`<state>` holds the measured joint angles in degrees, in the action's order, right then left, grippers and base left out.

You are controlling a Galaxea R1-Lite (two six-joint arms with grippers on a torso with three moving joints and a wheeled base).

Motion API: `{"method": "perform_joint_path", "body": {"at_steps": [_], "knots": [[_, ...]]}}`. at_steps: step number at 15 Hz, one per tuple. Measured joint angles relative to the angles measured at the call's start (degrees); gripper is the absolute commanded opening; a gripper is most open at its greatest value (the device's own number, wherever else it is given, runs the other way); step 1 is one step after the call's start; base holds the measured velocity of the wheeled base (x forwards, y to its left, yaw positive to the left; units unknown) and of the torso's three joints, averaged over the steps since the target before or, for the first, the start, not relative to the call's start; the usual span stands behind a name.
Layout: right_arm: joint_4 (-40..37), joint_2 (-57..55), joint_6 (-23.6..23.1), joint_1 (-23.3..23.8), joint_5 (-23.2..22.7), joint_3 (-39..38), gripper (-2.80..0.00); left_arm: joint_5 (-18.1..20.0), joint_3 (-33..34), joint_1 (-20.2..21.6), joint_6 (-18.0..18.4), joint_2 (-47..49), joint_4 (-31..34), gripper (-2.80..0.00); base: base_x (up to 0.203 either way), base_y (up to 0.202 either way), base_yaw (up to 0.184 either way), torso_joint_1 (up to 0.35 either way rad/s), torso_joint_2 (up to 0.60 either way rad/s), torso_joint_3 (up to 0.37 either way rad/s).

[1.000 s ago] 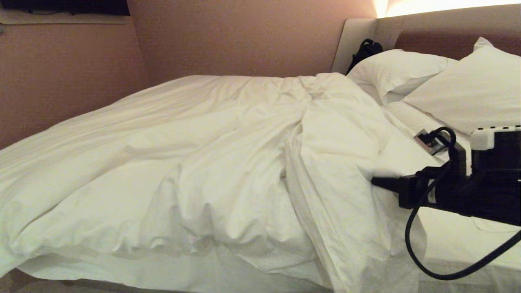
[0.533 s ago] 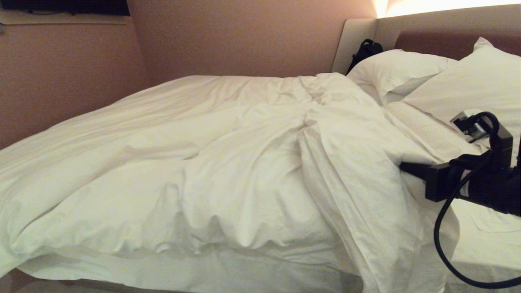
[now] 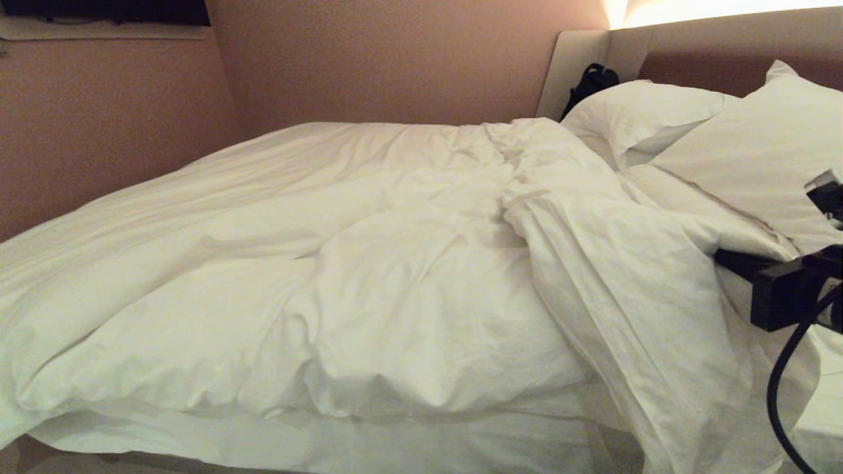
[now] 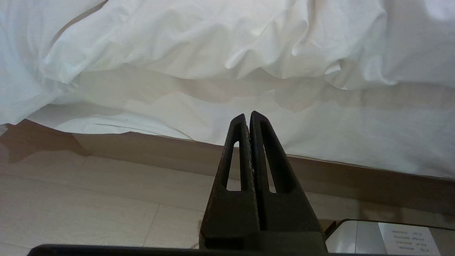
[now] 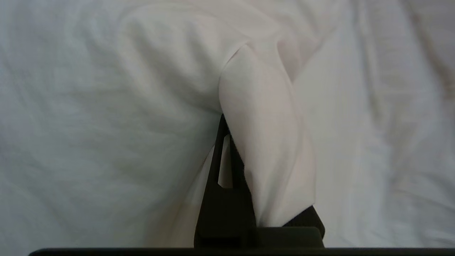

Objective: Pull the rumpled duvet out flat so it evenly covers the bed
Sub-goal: Flatten the corners of the folded blanket

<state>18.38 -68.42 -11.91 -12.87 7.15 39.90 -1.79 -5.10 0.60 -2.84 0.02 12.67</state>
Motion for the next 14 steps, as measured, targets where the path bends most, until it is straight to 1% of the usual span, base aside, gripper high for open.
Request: {"method": "perform_joint_path", "body": {"at_steps": [3, 6, 10, 14], "knots": [[0.0, 1.6, -2.3, 0.0, 1.1, 0.0, -2.8, 0.0, 0.0, 0.0, 0.0, 0.0, 0.0, -2.8, 0.0, 0.0, 0.0, 0.0, 0.0, 0.0], [-1.0, 4.4, -1.9, 0.0, 2.1, -0.1, -2.8, 0.0, 0.0, 0.0, 0.0, 0.0, 0.0, -2.8, 0.0, 0.0, 0.0, 0.0, 0.0, 0.0], [-5.8, 12.8, 2.2, 0.3, 3.2, -0.6, -2.8, 0.0, 0.0, 0.0, 0.0, 0.0, 0.0, -2.8, 0.0, 0.0, 0.0, 0.0, 0.0, 0.0], [-14.6, 18.7, 9.3, 4.2, 4.3, -0.1, -2.8, 0.0, 0.0, 0.0, 0.0, 0.0, 0.0, -2.8, 0.0, 0.0, 0.0, 0.0, 0.0, 0.0]]}}
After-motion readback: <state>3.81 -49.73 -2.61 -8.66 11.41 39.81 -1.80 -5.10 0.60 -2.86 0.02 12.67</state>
